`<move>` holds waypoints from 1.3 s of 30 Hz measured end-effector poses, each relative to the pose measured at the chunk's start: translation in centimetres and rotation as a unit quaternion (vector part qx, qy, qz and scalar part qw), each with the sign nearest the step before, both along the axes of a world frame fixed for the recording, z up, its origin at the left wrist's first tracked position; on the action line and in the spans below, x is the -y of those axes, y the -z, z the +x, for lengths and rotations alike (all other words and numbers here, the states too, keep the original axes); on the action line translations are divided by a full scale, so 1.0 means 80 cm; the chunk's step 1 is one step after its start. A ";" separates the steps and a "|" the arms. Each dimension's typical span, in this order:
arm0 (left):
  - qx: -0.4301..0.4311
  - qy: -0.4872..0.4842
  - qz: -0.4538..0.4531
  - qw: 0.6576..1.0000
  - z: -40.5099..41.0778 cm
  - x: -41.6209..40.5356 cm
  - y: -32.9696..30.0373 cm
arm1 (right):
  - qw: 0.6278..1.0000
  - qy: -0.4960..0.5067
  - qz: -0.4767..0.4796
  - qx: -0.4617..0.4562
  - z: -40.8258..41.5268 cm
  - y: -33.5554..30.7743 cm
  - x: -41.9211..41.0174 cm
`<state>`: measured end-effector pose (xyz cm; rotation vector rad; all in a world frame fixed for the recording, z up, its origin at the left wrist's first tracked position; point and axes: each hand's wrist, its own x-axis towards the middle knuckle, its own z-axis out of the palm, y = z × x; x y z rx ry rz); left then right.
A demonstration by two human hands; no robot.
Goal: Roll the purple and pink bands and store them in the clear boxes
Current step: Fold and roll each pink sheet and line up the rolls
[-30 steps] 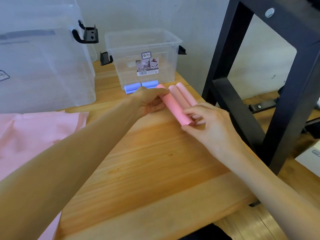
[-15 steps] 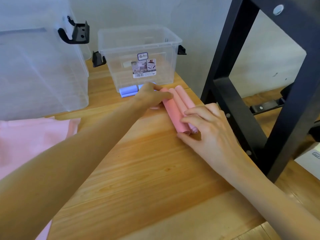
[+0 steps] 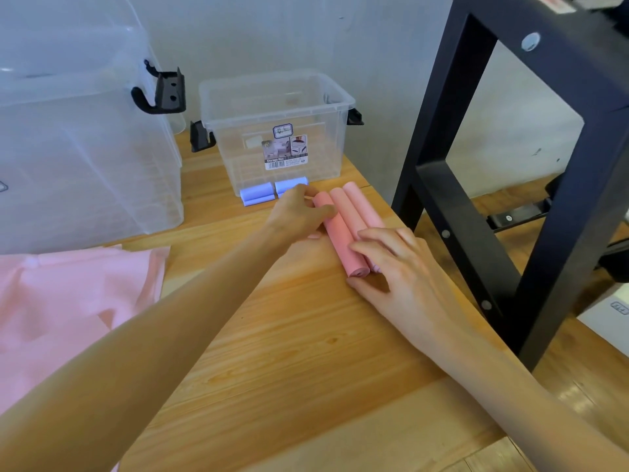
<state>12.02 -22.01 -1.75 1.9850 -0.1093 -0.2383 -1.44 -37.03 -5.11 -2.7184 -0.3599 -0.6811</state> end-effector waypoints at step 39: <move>0.060 -0.010 0.006 0.998 -0.064 -0.150 -0.020 | 0.993 -0.078 0.006 -0.084 -0.019 -0.044 -0.097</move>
